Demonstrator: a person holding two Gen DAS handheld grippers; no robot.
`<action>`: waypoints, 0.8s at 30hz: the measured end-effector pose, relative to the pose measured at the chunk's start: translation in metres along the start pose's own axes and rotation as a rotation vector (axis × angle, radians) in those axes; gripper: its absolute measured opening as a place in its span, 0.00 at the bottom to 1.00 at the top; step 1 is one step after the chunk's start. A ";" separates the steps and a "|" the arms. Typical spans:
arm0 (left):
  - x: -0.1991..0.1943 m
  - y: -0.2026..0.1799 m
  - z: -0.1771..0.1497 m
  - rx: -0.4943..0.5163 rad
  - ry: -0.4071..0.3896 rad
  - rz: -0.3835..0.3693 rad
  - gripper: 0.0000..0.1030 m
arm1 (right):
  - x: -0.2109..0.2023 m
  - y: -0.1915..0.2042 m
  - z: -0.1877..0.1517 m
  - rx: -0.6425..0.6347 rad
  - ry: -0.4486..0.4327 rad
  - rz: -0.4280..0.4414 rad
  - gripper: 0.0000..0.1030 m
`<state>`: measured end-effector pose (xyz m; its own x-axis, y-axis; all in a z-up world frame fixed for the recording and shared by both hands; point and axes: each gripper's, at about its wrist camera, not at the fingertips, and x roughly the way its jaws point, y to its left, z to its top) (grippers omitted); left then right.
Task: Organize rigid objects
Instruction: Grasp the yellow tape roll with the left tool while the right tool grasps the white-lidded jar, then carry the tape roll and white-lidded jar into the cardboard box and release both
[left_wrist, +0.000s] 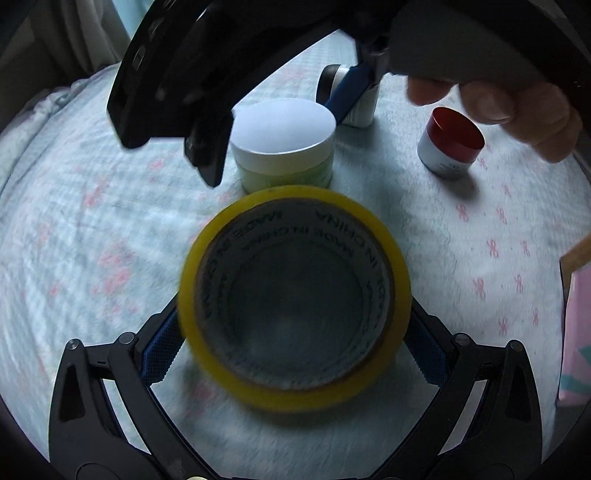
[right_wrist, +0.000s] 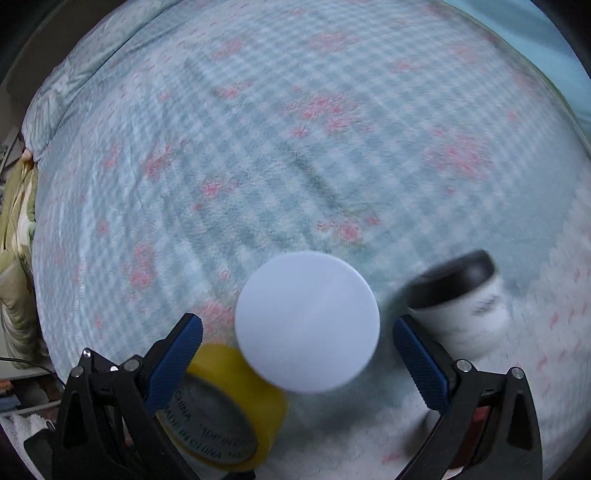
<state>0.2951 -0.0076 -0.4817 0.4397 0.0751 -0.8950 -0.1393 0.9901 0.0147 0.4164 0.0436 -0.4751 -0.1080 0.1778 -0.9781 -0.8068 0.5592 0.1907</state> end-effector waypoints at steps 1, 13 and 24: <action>0.001 -0.003 0.001 0.008 -0.008 0.011 0.99 | 0.002 0.000 0.002 -0.010 0.006 -0.005 0.95; 0.008 -0.006 0.008 0.008 -0.044 0.005 0.94 | 0.011 -0.005 0.007 -0.029 0.023 -0.012 0.68; -0.020 0.014 0.007 -0.001 -0.061 -0.033 0.94 | -0.015 -0.001 0.003 0.025 -0.009 0.009 0.67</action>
<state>0.2907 0.0055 -0.4605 0.4973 0.0500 -0.8661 -0.1251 0.9920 -0.0146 0.4206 0.0433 -0.4602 -0.1101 0.1903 -0.9755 -0.7909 0.5776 0.2020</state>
